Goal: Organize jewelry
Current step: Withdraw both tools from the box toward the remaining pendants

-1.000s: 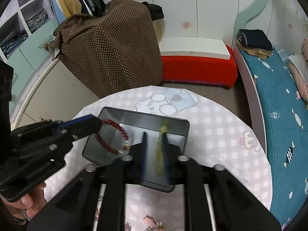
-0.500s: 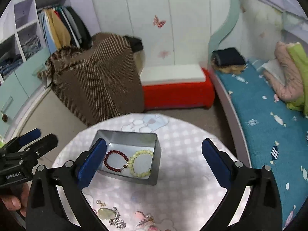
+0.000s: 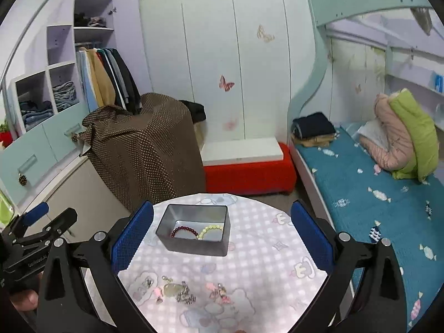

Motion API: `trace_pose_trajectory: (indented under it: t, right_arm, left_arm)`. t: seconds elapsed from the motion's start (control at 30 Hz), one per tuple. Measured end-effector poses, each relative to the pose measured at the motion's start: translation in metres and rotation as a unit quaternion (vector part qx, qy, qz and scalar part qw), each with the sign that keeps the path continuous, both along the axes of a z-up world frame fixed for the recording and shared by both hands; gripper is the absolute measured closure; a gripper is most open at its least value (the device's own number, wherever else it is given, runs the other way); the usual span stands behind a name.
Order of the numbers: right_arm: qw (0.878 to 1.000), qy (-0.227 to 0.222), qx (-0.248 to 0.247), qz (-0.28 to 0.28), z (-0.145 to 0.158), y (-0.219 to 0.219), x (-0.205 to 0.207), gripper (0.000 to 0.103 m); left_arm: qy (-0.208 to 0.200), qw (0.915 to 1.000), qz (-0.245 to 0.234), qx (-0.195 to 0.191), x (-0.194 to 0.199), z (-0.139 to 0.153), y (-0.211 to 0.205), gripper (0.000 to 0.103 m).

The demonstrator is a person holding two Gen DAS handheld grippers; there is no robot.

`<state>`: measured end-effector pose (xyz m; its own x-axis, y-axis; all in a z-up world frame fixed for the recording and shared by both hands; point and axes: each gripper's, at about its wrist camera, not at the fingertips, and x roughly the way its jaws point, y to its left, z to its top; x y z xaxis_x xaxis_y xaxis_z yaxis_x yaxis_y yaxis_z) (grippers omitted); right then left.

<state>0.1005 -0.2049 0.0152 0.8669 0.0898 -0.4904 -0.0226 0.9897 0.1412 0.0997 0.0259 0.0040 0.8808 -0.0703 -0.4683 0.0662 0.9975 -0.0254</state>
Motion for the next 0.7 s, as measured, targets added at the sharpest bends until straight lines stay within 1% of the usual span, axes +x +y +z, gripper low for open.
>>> trace_pose_trajectory:
  t: [0.1, 0.2, 0.3, 0.4, 0.53, 0.7]
  right_arm:
    - [1.000, -0.009, -0.015, 0.001, 0.001, 0.006, -0.020, 0.008]
    - [1.000, -0.011, -0.027, 0.000, -0.002, 0.011, -0.033, 0.008]
    - [0.999, -0.012, -0.036, -0.004, -0.007, 0.014, -0.045, 0.008]
    - [0.999, -0.009, -0.044, -0.001, -0.015, 0.019, -0.054, 0.008]
    - [0.999, 0.003, -0.042, 0.007, -0.028, 0.025, -0.063, 0.008]
    - [0.999, 0.005, -0.040, 0.016, -0.032, 0.030, -0.070, 0.008]
  left_arm:
    - [-0.012, 0.9999, 0.007, 0.009, -0.022, 0.003, 0.004, 0.005]
    - [-0.021, 0.9996, 0.016, 0.009, -0.041, 0.002, 0.007, 0.005]
    - [-0.019, 0.9996, 0.019, 0.001, -0.054, -0.001, 0.010, 0.005]
    - [-0.010, 0.9997, 0.020, -0.004, -0.068, -0.012, 0.012, 0.005]
    - [0.011, 0.9998, 0.017, -0.003, -0.079, -0.026, 0.011, 0.005]
    - [0.013, 0.9997, 0.020, -0.002, -0.084, -0.030, 0.011, 0.005]
